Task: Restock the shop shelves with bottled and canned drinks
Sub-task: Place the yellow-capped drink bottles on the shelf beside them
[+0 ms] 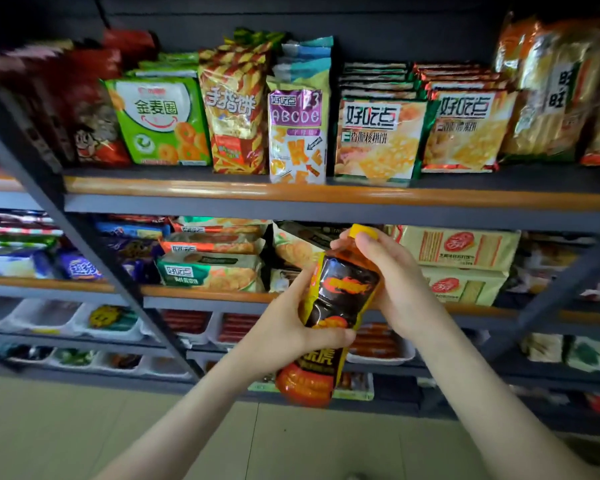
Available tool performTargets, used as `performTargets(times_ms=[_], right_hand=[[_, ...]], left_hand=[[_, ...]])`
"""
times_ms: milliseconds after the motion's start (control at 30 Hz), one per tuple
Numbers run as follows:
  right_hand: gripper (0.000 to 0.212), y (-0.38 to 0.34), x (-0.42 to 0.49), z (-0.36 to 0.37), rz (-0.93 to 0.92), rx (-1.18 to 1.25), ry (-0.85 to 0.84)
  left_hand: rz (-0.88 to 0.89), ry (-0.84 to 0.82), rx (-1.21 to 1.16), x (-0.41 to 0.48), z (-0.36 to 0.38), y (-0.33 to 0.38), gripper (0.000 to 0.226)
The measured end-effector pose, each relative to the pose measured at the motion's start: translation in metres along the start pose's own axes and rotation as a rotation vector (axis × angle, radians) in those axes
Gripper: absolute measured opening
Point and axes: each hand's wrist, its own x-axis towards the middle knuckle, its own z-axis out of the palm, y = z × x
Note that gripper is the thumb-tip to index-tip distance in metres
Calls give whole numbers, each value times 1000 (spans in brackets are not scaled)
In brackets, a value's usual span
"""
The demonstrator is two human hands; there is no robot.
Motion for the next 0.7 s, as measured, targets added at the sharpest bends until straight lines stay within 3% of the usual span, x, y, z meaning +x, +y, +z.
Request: performTargets(times_ms=[200,300,367,533,700], right_hand=[[37,17,-2,8,103,9,-175],[57,32,-8,12,75,-255,-317],[52,40,-12,16,-34,-504,-414],[37,41,-17,16,-92,-686,-573],[67,30,-20,31,-89,-996,-550]], left_hand=[[-190,73,-392,-10,8,-9,62],[-305,201,-641,-11,8,-12,55],[-373,257,-772,-11,5,-11,53],[-513,318,-844,-13,-6,-16,52],[-532,400,-795,-5,-9,-19,42]])
